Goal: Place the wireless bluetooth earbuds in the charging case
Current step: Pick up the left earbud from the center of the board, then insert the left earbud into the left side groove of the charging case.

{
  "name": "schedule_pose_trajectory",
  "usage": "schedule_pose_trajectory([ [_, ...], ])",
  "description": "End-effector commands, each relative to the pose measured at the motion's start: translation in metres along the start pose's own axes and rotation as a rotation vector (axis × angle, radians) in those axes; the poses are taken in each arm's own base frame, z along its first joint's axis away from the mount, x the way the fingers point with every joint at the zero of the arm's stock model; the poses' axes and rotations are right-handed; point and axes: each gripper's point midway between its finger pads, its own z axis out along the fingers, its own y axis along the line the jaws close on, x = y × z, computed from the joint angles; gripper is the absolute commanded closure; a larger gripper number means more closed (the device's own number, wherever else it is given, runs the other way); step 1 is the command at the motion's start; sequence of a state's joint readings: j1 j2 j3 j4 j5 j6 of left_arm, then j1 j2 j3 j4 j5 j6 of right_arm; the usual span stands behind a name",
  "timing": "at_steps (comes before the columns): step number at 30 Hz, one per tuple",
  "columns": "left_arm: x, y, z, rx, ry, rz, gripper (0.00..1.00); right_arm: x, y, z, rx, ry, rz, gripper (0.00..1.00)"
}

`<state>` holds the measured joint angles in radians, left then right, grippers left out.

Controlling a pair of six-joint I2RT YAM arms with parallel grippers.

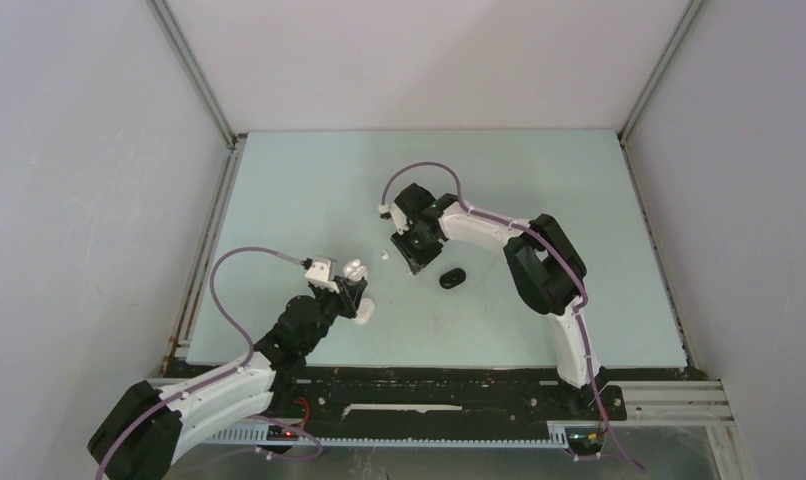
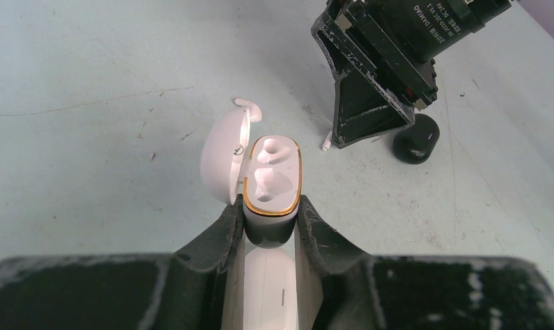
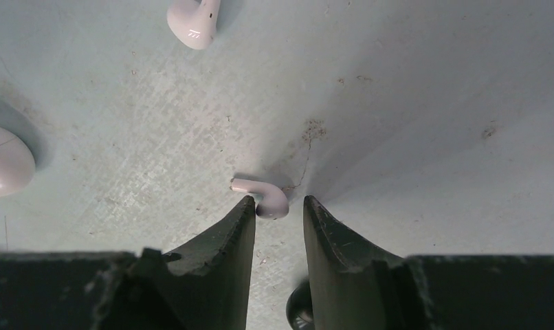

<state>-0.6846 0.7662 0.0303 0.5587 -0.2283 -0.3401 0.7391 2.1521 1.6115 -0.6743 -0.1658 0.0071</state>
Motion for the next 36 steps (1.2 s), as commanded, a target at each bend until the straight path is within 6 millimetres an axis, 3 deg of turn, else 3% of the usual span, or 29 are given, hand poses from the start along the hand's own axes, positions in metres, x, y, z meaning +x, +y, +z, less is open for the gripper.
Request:
schedule_pose_trajectory([
  [1, -0.033, -0.013, 0.006, 0.032, -0.081, -0.024, 0.99, -0.001, -0.004, 0.006, 0.008, 0.005, -0.034, 0.65],
  [8, -0.034, -0.013, 0.006, 0.034, -0.085, -0.025, 0.99, 0.005, 0.0, 0.013, 0.015, 0.02, -0.072, 0.7],
  [16, -0.033, -0.013, 0.005, 0.033, -0.084, -0.025, 0.99, 0.009, 0.001, 0.006, 0.041, 0.015, -0.114, 0.96],
  [18, -0.033, -0.013, 0.005, 0.035, -0.083, -0.026, 0.99, 0.004, -0.003, -0.007, 0.064, -0.014, -0.124, 1.0],
  [26, -0.026, -0.023, 0.012, 0.077, -0.036, -0.035, 0.99, -0.023, -0.006, -0.087, 0.168, -0.222, -0.239, 1.0],
  [30, -0.024, -0.046, 0.015, 0.195, -0.017, -0.043, 1.0, -0.031, -0.002, -0.128, 0.218, -0.324, -0.316, 1.0],
  [36, -0.04, -0.088, 0.018, 0.379, -0.012, -0.062, 1.0, -0.047, -0.01, -0.187, 0.314, -0.453, -0.421, 1.0],
])
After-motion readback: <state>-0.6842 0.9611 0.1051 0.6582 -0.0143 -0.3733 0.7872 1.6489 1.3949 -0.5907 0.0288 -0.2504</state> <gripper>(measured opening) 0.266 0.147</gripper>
